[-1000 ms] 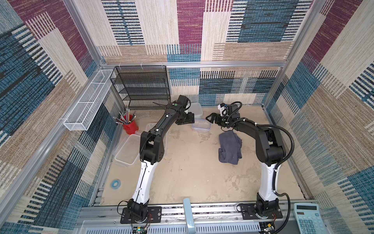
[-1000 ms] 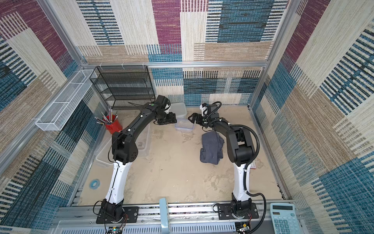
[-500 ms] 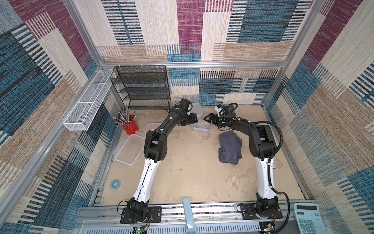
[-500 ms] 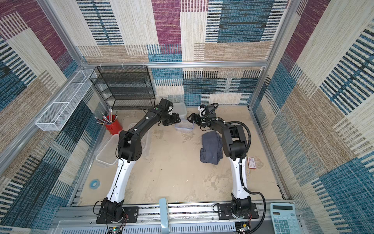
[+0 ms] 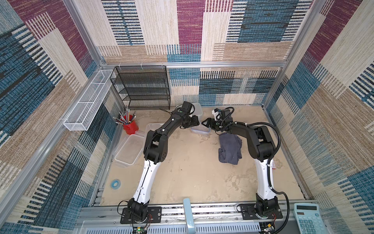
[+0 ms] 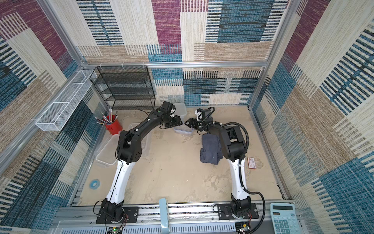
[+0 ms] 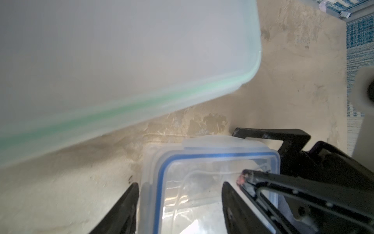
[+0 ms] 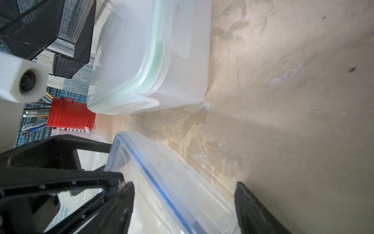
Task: Wipe the insides of the lunch boxes
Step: Move the lunch box to the center of the board.
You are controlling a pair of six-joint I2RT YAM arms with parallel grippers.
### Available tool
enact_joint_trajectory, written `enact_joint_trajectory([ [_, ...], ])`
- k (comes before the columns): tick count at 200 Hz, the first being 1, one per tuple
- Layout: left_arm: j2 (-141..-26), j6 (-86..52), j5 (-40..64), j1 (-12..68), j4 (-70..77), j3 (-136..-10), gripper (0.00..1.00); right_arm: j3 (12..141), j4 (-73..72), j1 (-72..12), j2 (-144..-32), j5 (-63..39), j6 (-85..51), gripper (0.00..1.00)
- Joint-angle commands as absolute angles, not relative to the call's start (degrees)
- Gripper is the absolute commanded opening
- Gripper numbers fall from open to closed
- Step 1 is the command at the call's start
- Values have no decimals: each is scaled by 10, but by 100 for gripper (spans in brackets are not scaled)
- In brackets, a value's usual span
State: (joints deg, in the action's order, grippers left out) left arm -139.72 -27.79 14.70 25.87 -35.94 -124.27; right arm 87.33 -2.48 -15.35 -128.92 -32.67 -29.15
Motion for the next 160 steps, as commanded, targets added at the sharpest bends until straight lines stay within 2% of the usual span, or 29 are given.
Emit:
enact_joint_trajectory([
  [1,-1363,-261,163,271,-357,-1190,63,848,-51,-170,-1271,-361,-313,77],
  [44,-1276,-271,141,272,-328,-1026,62,793,-67,-193,-1232,-348,-319,77],
  [79,-1221,-289,131,273,-296,-916,62,781,-68,-199,-1220,-341,-315,87],
  [130,-1166,-305,113,273,-280,-859,65,871,16,-198,-1238,-299,-259,100],
  [160,-1160,-306,119,273,-276,-859,65,946,78,-186,-1256,-274,-228,99],
])
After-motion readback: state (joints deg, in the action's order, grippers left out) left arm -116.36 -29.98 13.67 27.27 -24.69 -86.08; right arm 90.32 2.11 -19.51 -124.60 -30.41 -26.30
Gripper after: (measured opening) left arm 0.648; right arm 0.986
